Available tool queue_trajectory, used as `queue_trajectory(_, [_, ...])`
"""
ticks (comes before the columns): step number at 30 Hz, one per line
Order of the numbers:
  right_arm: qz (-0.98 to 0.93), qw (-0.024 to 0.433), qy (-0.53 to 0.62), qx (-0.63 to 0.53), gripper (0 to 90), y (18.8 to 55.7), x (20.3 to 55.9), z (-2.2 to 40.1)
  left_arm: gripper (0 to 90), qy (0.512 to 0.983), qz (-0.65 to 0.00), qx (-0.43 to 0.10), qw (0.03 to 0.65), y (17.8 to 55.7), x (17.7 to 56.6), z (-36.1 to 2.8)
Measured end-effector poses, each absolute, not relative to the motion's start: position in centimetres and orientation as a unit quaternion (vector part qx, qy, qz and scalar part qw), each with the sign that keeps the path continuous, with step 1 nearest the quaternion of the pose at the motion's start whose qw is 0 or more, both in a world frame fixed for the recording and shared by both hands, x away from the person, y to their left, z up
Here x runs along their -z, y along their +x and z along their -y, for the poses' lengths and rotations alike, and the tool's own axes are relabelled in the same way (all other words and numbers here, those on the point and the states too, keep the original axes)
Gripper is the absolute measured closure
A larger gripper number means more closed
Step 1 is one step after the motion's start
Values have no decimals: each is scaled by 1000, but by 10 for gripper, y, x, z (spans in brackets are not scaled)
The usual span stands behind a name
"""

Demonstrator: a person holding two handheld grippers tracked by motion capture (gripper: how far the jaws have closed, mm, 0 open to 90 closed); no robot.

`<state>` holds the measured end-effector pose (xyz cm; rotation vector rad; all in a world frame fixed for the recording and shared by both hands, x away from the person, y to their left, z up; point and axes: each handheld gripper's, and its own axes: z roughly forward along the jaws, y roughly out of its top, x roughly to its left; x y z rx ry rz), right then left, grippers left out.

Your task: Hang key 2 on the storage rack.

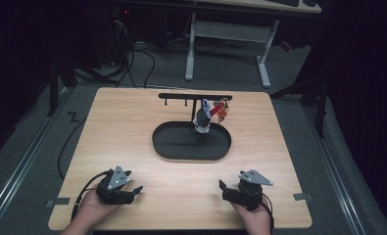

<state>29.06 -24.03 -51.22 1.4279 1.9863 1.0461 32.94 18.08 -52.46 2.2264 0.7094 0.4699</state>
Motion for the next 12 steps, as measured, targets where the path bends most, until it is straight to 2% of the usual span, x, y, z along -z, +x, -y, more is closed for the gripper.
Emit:
queue_trajectory(3, [-723,220,523,-393,132,294,515,237,304,867,-278,-183,371,329,525,-182])
queue_trajectory(12, [-724,222,524,-390,136,295,516,233,303,864,-279,-188,374,329,523,-187])
